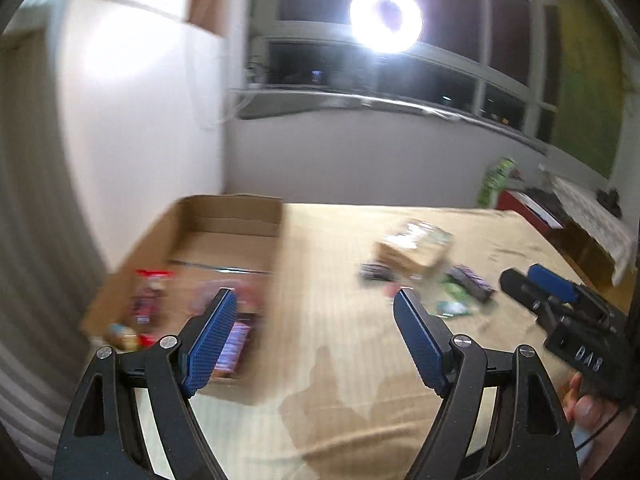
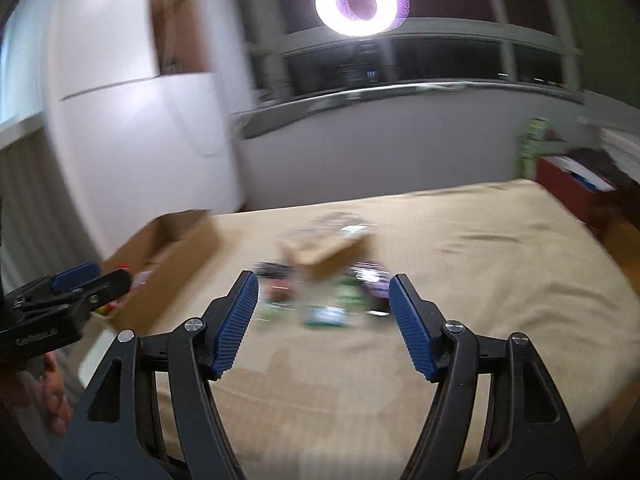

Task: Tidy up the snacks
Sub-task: 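Move both grippers back toward the remaining snacks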

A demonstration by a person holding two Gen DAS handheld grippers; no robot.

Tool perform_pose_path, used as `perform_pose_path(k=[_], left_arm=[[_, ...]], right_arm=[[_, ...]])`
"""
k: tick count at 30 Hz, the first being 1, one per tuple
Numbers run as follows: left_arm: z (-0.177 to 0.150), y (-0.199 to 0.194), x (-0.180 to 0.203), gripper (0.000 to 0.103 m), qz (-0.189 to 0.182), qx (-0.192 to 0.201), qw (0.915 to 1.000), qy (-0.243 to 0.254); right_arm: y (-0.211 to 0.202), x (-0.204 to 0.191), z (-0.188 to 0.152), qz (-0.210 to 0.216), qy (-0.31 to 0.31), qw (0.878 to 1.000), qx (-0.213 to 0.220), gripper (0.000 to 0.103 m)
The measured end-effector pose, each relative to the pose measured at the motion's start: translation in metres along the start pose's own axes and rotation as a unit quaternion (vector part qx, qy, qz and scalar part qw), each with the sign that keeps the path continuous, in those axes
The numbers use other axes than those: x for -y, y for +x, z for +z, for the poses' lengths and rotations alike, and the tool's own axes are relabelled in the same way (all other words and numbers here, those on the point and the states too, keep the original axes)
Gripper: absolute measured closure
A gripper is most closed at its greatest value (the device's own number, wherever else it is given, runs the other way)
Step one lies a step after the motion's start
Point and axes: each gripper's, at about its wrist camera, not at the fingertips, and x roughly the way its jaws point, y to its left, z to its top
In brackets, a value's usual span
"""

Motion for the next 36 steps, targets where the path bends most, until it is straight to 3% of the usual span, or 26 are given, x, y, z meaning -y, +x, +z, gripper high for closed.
perform_pose_path(k=[6,14,20,27,36], left_arm=[[-0.004,-0.006,0.046,0.022,-0.039,0.002,0.9985,0.038],[-0.002,-0.019,0.053,0.022,-0.040,0.008,0.9984,0.040],[-0.006,0.002,0.055,0.022,-0.036,-0.010,0.9986,0.038],[-0.009,0.069,0.057,0.022,-0.039,-0.059,0.9970,0.030],[0.008,0.142,0.058,0.022,-0.042,-0.105,0.9933,0.023]], right_arm=[[-0.036,0.037,-0.005,-0.038,0.019,0.999,0.017,0.027],[-0.040,0.029,-0.004,-0.022,0.008,1.000,0.014,0.027],[-0.001,0.036,-0.011,-0.022,0.002,1.000,-0.022,0.026],[0.072,0.049,-0.012,-0.022,-0.007,0.996,-0.081,0.021],[0.134,0.042,0.024,-0.027,-0.052,0.991,-0.118,0.021]])
